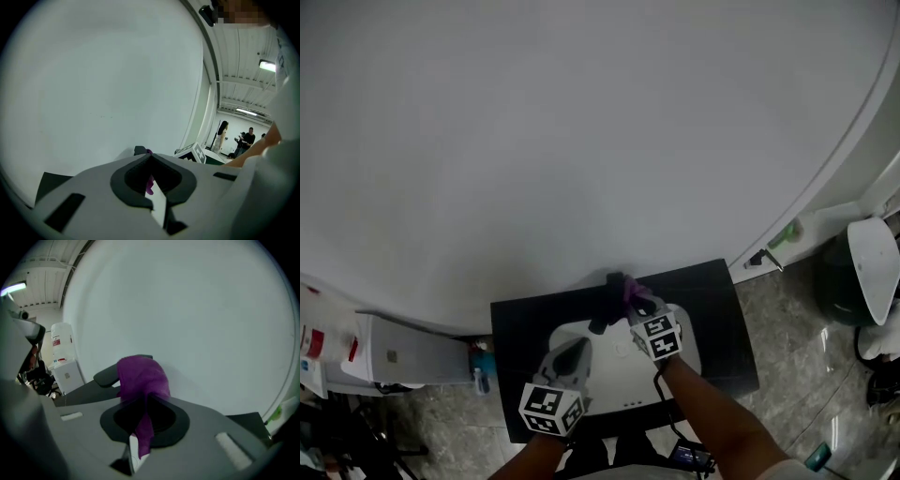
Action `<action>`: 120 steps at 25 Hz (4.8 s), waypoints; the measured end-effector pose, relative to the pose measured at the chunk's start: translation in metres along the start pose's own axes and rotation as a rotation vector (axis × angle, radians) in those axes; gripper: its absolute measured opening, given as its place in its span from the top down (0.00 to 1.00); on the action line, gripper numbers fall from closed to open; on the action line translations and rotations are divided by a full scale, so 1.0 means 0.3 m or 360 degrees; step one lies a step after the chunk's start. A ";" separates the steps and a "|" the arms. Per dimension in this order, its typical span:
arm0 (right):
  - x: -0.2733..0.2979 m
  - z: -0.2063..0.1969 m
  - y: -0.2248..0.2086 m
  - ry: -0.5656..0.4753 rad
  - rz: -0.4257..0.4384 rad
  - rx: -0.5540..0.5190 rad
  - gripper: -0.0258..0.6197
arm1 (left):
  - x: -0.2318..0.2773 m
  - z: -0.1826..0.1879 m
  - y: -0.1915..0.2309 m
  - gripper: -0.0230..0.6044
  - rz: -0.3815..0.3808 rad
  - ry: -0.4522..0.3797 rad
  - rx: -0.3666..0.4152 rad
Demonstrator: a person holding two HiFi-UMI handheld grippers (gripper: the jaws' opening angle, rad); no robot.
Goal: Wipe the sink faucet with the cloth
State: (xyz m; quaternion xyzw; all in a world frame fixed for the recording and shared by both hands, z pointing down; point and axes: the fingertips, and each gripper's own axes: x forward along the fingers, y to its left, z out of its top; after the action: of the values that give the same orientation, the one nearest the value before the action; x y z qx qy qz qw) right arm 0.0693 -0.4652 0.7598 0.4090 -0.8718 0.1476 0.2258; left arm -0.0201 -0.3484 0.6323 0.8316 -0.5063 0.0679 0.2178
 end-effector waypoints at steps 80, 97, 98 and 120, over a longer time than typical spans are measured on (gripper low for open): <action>-0.071 0.277 0.103 0.0020 -0.0165 -0.0122 0.92 | -0.281 0.078 0.069 0.96 -0.0029 -0.0082 -0.0082; -0.663 0.519 0.372 -0.0439 -0.0071 0.0017 0.92 | -0.379 0.318 -0.072 0.96 -0.0100 -0.0216 0.0055; -0.697 0.548 0.376 -0.0466 -0.0080 0.0025 0.92 | -0.387 0.346 -0.073 0.96 -0.0083 -0.0236 0.0070; -0.803 0.607 0.399 -0.0518 -0.0155 0.0076 0.92 | -0.423 0.482 -0.099 0.96 0.0023 -0.0346 0.0156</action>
State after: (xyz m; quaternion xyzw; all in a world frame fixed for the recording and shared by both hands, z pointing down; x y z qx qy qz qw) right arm 0.0619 -0.3156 0.4717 0.4744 -0.8722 0.0890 0.0789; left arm -0.0704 -0.2959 0.4518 0.8401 -0.5289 0.0035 0.1200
